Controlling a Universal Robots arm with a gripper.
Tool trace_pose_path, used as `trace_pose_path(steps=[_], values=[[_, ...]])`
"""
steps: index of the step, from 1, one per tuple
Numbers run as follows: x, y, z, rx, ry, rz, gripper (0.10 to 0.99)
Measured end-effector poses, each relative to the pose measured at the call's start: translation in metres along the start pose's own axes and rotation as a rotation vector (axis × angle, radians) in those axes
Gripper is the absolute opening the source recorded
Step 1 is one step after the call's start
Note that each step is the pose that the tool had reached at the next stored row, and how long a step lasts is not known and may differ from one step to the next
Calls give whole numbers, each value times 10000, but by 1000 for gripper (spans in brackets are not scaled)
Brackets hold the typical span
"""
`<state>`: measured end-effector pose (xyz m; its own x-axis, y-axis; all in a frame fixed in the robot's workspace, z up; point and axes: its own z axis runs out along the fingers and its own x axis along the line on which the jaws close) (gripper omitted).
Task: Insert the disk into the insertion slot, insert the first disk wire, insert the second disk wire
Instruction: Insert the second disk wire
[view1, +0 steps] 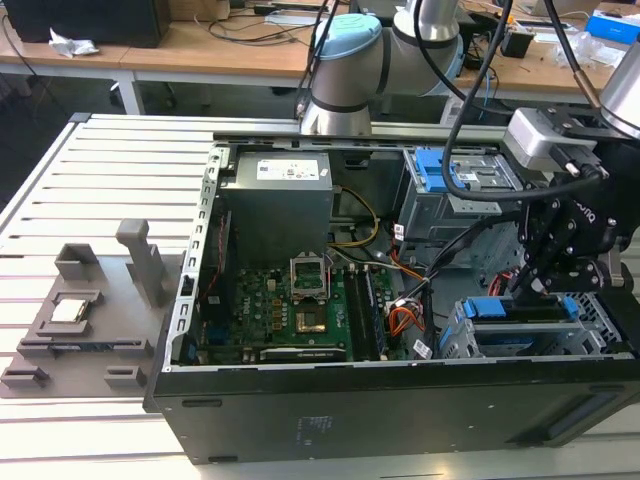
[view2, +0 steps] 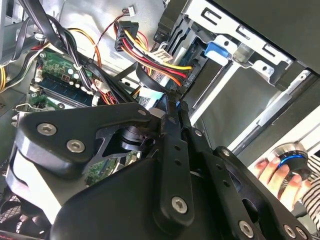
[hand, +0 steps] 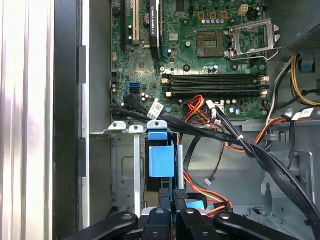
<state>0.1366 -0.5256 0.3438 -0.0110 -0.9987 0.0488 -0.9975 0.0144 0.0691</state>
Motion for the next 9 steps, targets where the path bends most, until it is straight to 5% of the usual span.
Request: trace_pose_path(steps=[9], values=[[-1, -1, 20, 5, -54, -127, 145]])
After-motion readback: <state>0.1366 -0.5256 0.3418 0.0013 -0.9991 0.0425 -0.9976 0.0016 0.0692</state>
